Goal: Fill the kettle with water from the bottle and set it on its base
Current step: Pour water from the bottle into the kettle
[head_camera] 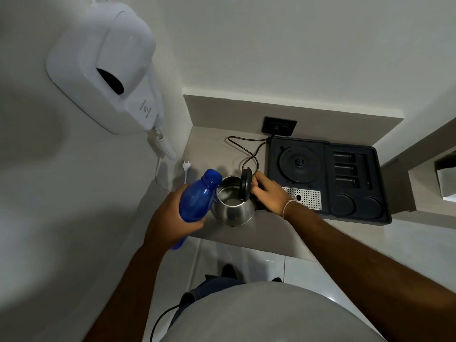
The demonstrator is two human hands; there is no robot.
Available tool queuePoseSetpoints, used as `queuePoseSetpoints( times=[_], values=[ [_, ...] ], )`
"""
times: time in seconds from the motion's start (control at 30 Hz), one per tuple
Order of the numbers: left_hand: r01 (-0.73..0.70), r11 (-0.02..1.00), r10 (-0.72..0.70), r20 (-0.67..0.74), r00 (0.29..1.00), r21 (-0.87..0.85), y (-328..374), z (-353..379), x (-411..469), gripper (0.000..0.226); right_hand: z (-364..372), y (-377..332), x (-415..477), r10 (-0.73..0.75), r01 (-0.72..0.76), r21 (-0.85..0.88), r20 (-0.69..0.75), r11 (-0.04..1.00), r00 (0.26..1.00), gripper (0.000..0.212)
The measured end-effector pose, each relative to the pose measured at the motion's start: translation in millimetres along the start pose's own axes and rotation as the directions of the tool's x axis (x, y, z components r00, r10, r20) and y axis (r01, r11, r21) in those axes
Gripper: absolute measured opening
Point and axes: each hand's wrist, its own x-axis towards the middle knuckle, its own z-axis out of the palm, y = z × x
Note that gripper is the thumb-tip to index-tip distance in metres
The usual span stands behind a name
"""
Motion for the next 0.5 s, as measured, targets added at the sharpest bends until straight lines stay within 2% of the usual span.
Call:
queuePoseSetpoints(
  times=[0.27, 0.43, 0.5],
  values=[
    [0.048, 0.983, -0.06, 0.063, 0.996, 0.177, 8.0, 1.8, -12.6, 0.094, -3.6, -3.9, -3.8, -0.002, 0.002, -0.008, 0.025, 1.0, 1.0, 0.054],
    [0.087, 0.967, -0.107, 0.072, 0.992, 0.239, 17.4, 1.8, -14.5, 0.091, -1.7, 0.9, -0.6, -0.012, 0.013, -0.016, 0.027, 1.0, 1.0, 0.038],
    [0.101, 0.96, -0.125, 0.074, 0.989, 0.263, 20.0, -0.1, -15.5, 0.091, -2.5, 1.2, -0.8, -0.017, 0.018, -0.022, 0.028, 1.0, 0.999, 0.039]
  ],
)
